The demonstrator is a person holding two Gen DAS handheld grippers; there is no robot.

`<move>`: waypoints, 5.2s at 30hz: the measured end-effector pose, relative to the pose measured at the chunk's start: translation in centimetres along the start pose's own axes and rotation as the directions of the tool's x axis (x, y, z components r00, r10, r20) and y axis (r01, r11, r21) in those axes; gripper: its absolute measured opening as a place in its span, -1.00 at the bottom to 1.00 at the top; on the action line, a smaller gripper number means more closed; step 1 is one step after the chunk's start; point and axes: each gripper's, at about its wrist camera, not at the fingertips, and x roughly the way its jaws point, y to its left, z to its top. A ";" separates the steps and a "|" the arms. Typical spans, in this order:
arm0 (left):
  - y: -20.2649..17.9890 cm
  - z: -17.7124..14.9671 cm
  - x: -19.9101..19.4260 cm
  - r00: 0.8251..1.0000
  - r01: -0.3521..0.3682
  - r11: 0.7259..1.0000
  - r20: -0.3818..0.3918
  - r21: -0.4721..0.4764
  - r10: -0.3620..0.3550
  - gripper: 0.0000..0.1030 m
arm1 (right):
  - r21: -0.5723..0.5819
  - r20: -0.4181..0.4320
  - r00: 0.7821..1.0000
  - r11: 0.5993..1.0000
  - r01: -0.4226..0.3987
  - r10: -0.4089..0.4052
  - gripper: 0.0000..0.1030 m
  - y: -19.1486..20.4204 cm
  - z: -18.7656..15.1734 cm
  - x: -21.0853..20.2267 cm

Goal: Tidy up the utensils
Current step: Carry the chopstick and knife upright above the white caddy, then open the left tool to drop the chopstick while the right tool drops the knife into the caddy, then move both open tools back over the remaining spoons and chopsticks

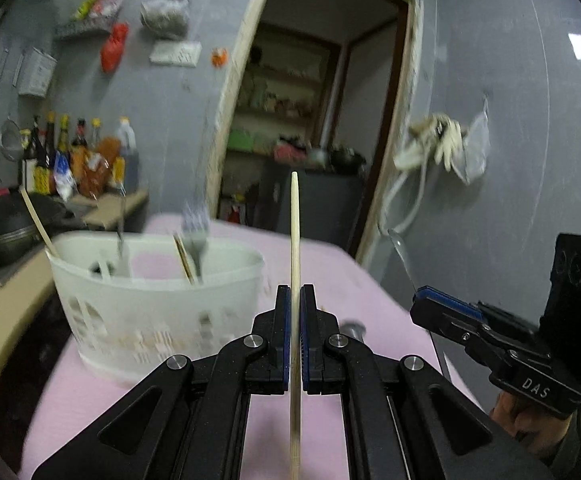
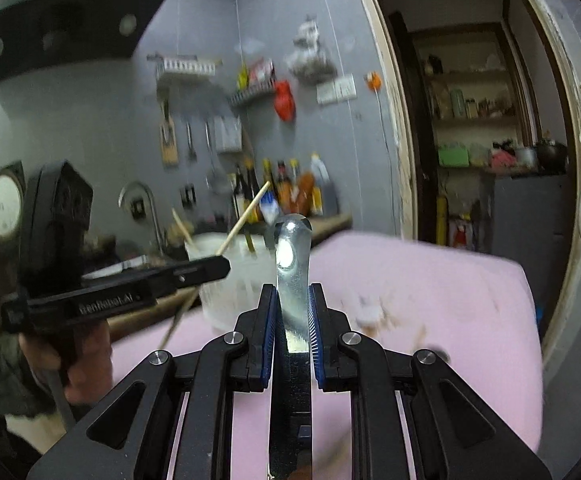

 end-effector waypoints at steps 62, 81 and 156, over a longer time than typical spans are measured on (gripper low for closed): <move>14.0 4.2 -0.7 0.765 -0.283 0.938 0.543 -0.201 0.347 -0.95 | 0.045 0.355 0.934 0.999 0.026 -0.041 -0.74 1.3 3.1 15.1; 12.6 2.8 -0.1 0.758 -0.337 0.929 0.541 -0.154 0.364 -0.95 | 0.040 0.341 0.939 0.999 0.023 -0.035 -0.73 1.5 2.7 15.2; -4.3 -7.0 6.7 0.904 0.047 0.994 -0.427 0.095 -0.002 0.76 | 0.001 -0.268 0.909 0.944 0.331 -0.319 0.67 -8.2 -5.4 -3.0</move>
